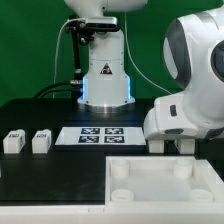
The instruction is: Assemble one leg
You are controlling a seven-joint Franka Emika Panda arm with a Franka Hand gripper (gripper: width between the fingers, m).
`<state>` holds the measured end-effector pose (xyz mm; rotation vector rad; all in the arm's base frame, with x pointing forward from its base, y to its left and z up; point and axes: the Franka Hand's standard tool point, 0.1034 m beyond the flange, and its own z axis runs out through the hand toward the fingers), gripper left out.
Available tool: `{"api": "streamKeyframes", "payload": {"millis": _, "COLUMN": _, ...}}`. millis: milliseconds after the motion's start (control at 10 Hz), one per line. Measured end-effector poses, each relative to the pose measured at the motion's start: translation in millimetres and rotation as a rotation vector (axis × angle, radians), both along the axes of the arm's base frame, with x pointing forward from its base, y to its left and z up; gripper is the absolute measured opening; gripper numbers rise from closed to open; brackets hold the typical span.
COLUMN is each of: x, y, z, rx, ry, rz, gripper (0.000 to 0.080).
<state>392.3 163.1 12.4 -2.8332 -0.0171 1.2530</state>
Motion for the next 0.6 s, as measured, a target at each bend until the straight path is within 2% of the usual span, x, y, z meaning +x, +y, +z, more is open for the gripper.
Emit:
{"api": "streamKeyframes", "payload": {"millis": 200, "x": -2.1, "y": -0.3, "z": -1.0, "rx": -0.001, "ry": 0.004, "rz": 0.001, "gripper": 0.0640}}
{"api": "streamKeyframes", "payload": {"millis": 400, "x": -2.1, "y": -0.4, "z": -1.1, "rx": -0.001, "ry": 0.004, "rz": 0.001, "gripper": 0.0339}}
{"api": "streamKeyframes", "payload": {"millis": 500, "x": -2.2, "y": -0.4, "z": -1.0, "rx": -0.001, "ry": 0.005, "rz": 0.001, "gripper": 0.0339}}
{"api": "streamKeyframes", "payload": {"millis": 600, "x": -2.1, "y": -0.4, "z": -1.0, "rx": -0.001, "ry": 0.005, "rz": 0.001, "gripper": 0.0290}}
